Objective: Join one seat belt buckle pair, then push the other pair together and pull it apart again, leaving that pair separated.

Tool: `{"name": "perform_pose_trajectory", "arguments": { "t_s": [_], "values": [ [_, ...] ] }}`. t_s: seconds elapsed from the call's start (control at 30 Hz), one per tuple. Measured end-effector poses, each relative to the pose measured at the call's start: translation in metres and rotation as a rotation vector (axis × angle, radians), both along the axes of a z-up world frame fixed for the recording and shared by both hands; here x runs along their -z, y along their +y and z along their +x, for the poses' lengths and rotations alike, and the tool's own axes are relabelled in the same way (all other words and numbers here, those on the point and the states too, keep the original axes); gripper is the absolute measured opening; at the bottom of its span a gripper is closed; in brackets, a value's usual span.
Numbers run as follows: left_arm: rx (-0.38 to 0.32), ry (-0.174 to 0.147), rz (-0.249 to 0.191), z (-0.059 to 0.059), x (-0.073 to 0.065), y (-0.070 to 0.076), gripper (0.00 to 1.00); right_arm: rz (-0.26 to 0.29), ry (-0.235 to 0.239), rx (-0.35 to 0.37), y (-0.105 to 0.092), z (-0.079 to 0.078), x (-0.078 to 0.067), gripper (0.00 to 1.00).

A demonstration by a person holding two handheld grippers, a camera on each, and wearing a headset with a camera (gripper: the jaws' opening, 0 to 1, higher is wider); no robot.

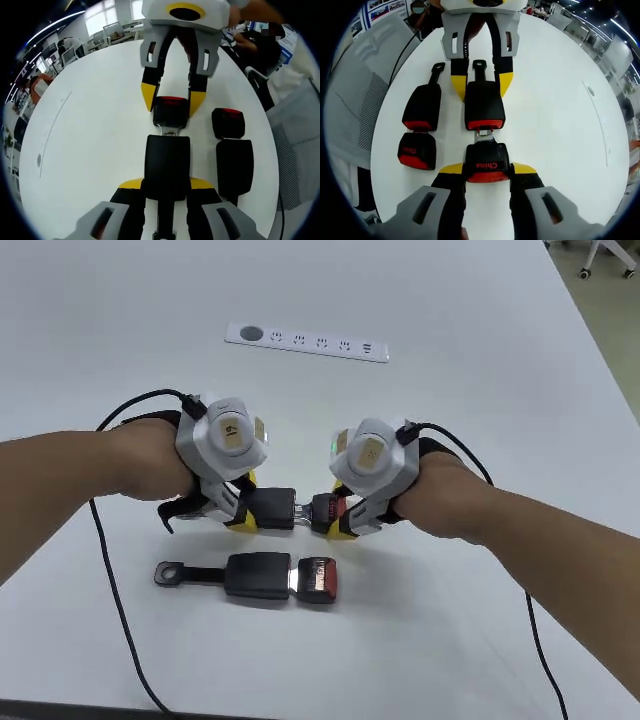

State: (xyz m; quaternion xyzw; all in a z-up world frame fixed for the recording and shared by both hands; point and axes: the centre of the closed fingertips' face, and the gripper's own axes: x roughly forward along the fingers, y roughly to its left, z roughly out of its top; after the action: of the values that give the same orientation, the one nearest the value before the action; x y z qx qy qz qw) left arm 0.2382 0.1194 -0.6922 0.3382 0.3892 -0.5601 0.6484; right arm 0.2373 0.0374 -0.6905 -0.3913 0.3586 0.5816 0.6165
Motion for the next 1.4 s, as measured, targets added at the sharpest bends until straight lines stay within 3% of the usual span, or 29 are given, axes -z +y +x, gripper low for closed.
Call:
{"name": "perform_pose_trajectory", "arguments": {
  "t_s": [0.33,0.57,1.2,1.4],
  "values": [
    [-0.003,0.000,-0.010,0.000,0.001,-0.001,0.32,0.000,0.002,-0.004,0.002,0.002,0.003,0.31],
    [0.003,-0.002,-0.007,0.000,0.001,-0.002,0.31,0.019,0.004,0.000,0.015,-0.002,0.000,0.31],
    [-0.014,0.002,-0.007,-0.002,0.001,0.000,0.32,0.021,-0.002,0.009,0.014,0.000,0.002,0.31],
    [-0.009,0.001,-0.006,-0.002,0.000,0.000,0.32,0.006,0.003,0.019,0.004,-0.003,-0.002,0.31]
  ]
}}
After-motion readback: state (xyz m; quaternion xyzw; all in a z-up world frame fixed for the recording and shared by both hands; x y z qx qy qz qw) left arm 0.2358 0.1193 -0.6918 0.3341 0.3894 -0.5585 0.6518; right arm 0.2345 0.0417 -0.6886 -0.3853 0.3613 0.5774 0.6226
